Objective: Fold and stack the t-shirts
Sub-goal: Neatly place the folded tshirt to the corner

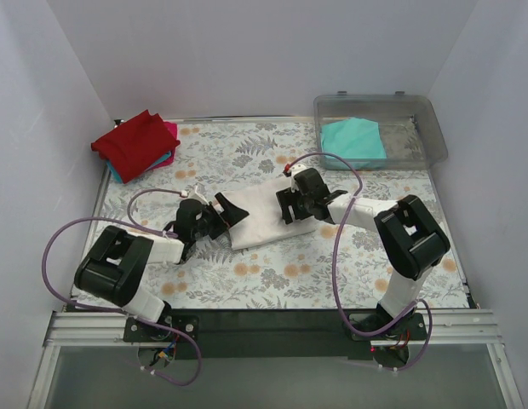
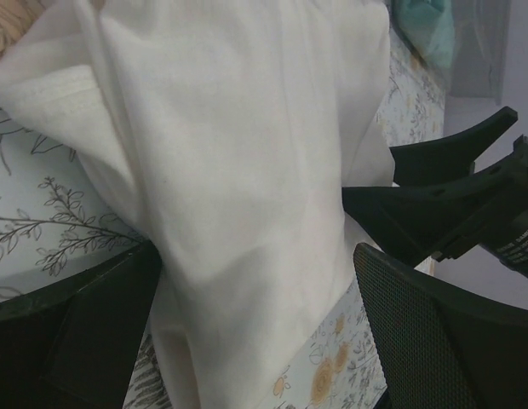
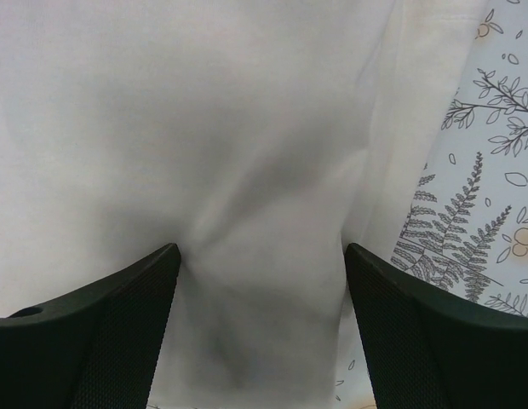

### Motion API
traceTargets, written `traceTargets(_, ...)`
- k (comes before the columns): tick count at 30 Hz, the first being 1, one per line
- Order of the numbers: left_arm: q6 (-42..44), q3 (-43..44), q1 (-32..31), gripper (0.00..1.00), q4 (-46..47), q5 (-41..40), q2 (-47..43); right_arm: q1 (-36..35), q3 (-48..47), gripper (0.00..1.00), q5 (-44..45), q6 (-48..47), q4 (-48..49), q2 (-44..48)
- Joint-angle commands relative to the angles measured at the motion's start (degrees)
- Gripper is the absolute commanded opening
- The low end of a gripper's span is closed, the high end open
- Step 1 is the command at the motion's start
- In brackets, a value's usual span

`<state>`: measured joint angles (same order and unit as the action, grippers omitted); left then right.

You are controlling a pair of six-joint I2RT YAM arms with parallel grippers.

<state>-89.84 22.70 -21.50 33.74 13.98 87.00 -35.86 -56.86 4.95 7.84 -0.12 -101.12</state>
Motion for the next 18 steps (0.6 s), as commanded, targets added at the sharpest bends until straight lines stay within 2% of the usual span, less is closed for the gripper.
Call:
traceTargets(1,-0.68,-0.73,-0.91,0.89,-0.26,0.44,5.01,-1.14,1.75,0.71,-0.29,1.39,2.22,-0.48)
traceTargets(4,-0.77,0.94,-3.8,0.89,0.1,-2.37,7.47,-1.41,2.63,0.71,-1.08,2.01,3.02,-0.31)
traceTargets(10,-0.86,4.28,-4.96,0.89,0.28,-2.99,10.73,-1.5,4.65,0.7,-3.8,2.71,4.95,0.75)
traceTargets(18,-0.95,9.38,-9.61,0.89,-0.25,-4.92,17.67,-1.76,5.71,0.7,-6.35,2.97,6.97,1.19)
